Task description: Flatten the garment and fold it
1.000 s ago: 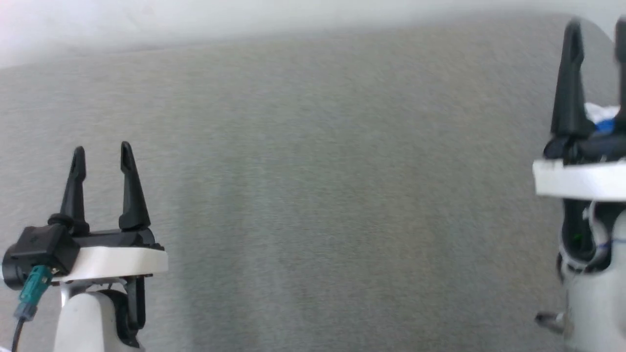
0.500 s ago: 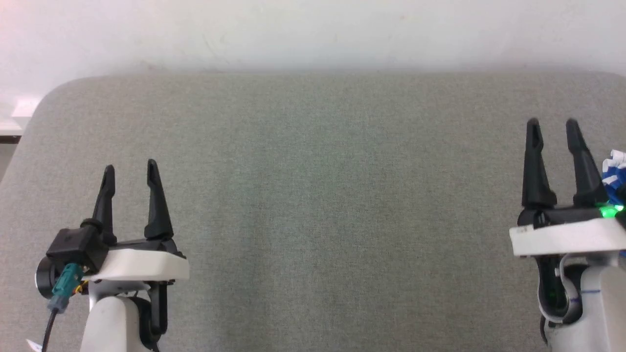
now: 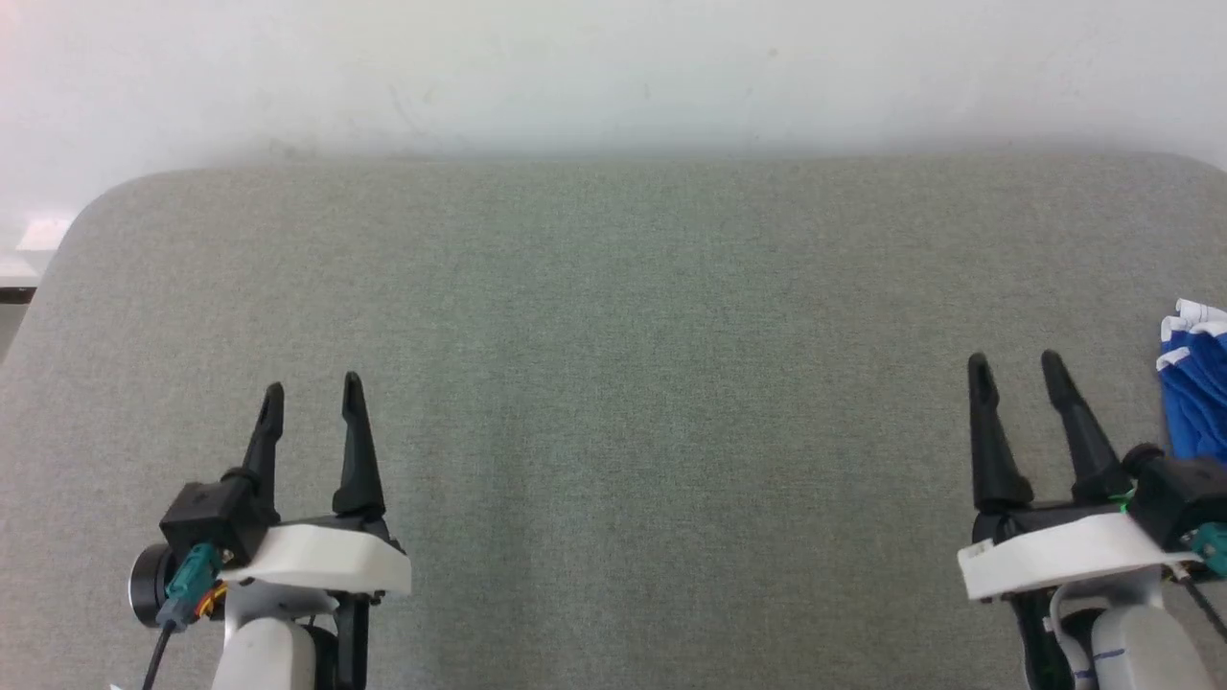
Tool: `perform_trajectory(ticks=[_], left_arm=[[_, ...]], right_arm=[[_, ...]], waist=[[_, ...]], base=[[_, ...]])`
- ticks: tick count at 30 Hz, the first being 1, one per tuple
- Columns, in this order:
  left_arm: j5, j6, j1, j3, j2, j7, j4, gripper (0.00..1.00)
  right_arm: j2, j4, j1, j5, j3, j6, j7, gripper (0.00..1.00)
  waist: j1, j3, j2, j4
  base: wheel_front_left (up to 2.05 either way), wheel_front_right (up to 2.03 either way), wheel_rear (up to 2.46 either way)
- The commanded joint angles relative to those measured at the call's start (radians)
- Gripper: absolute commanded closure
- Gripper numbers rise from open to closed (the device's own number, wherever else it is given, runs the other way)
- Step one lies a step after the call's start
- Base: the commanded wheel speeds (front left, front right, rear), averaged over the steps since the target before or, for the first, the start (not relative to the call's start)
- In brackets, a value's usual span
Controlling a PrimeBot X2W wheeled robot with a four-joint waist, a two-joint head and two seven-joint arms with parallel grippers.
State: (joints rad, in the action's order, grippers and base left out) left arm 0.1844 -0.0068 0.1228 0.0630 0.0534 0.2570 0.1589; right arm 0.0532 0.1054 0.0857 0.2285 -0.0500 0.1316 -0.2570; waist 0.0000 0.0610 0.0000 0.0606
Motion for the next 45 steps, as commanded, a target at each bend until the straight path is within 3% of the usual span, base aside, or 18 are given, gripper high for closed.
perform_trajectory(ticks=[1, 17, 18, 45], left_arm=[[-0.008, 0.006, -0.014, -0.005, -0.003, 0.005, 0.008, 0.0], [-0.003, -0.014, -0.02, -0.023, -0.003, 0.005, 0.078, 0.0], [-0.006, -0.01, -0.02, -0.023, -0.001, 0.0, 0.077, 1.0], [-0.038, -0.007, -0.039, -0.031, -0.002, -0.047, 0.035, 1.0]], right_arm=[[-0.003, 0.01, -0.019, -0.009, 0.007, -0.001, -0.005, 0.0], [-0.003, 0.05, -0.025, -0.001, 0.015, -0.001, -0.005, 0.0], [0.0, 0.049, -0.019, -0.005, 0.016, 0.0, 0.0, 1.0], [0.0, 0.021, -0.031, -0.045, 0.024, 0.0, 0.047, 1.0]], waist=[[0.0, -0.002, 0.0, 0.002], [0.0, -0.003, 0.0, 0.005], [0.0, -0.003, 0.0, 0.005], [0.0, -0.013, 0.0, -0.007]], base=[[0.0, 0.0, 0.0], [0.0, 0.0, 0.0], [0.0, 0.0, 0.0], [0.0, 0.0, 0.0]])
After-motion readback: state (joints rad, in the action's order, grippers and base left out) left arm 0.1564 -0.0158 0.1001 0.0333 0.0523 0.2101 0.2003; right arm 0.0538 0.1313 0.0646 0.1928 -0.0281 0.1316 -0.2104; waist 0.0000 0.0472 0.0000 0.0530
